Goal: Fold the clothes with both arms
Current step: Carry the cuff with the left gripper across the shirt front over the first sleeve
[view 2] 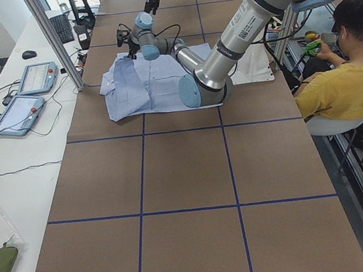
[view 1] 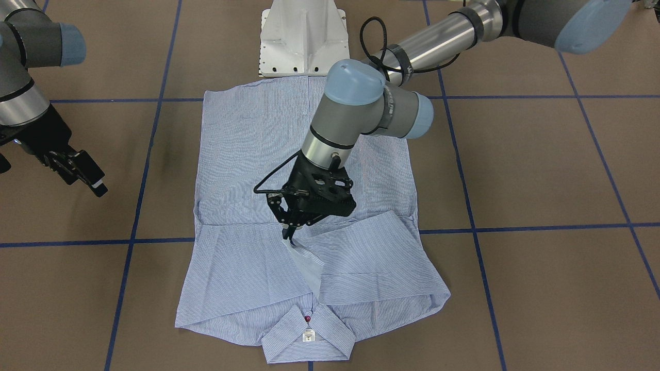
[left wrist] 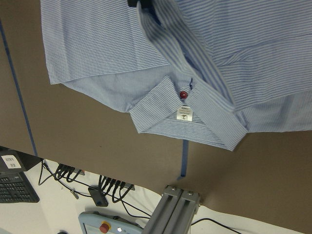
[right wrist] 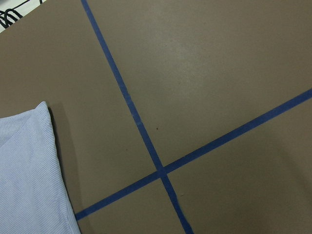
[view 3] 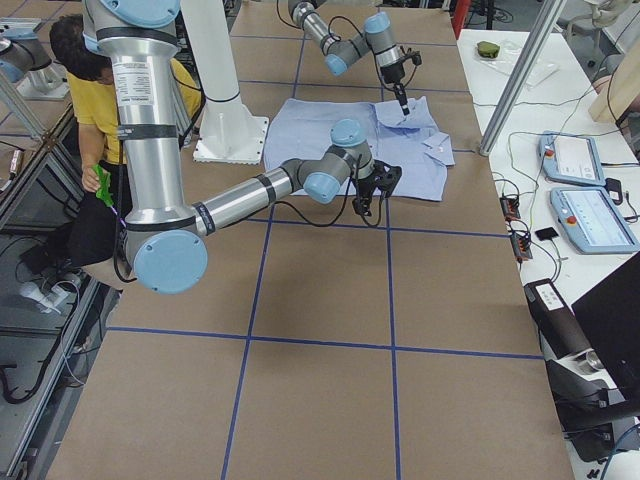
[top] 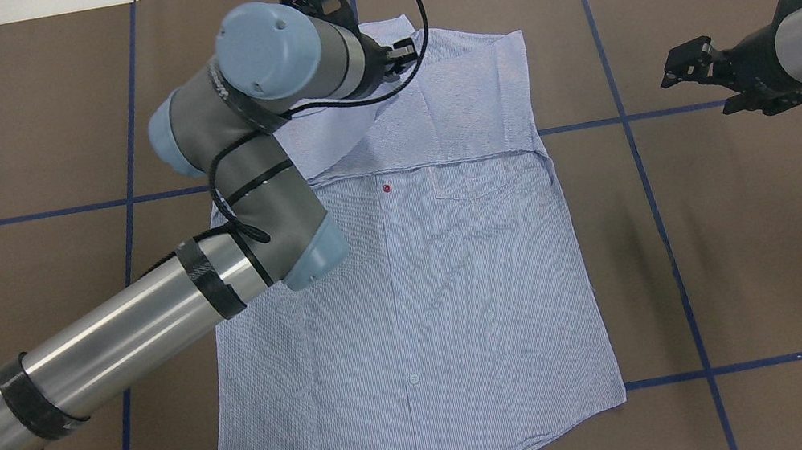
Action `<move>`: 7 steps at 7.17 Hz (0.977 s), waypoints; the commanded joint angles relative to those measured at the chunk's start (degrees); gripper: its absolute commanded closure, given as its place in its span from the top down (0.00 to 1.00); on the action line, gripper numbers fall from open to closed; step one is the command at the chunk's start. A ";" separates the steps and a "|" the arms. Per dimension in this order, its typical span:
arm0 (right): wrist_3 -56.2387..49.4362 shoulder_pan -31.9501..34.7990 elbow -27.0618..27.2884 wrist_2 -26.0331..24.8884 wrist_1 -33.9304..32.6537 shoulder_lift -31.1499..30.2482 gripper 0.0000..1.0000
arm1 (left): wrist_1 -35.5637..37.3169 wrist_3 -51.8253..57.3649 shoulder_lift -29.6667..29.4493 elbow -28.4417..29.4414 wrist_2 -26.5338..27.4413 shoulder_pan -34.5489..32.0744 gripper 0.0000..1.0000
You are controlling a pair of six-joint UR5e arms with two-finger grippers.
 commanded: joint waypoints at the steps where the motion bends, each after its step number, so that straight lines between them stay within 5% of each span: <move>1: -0.18 0.31 0.17 -0.51 0.44 -1.69 1.00 | -0.18 -0.38 -1.50 1.41 3.72 4.37 0.10; 2: -0.18 0.40 0.00 -0.60 1.31 -2.22 1.00 | -0.18 -0.38 -1.60 1.50 4.69 5.61 0.30; 5: -0.18 0.75 -0.18 -0.60 5.71 -5.56 1.00 | -1.58 -0.56 -4.32 3.69 4.78 6.93 0.38; 6: -0.01 0.66 -0.18 -0.60 5.72 -5.66 1.00 | -1.76 -0.38 -4.23 3.35 4.70 6.85 0.47; 7: 0.95 0.49 0.17 -0.69 5.72 -5.48 1.00 | -1.33 -0.38 -2.84 2.56 4.70 6.85 0.67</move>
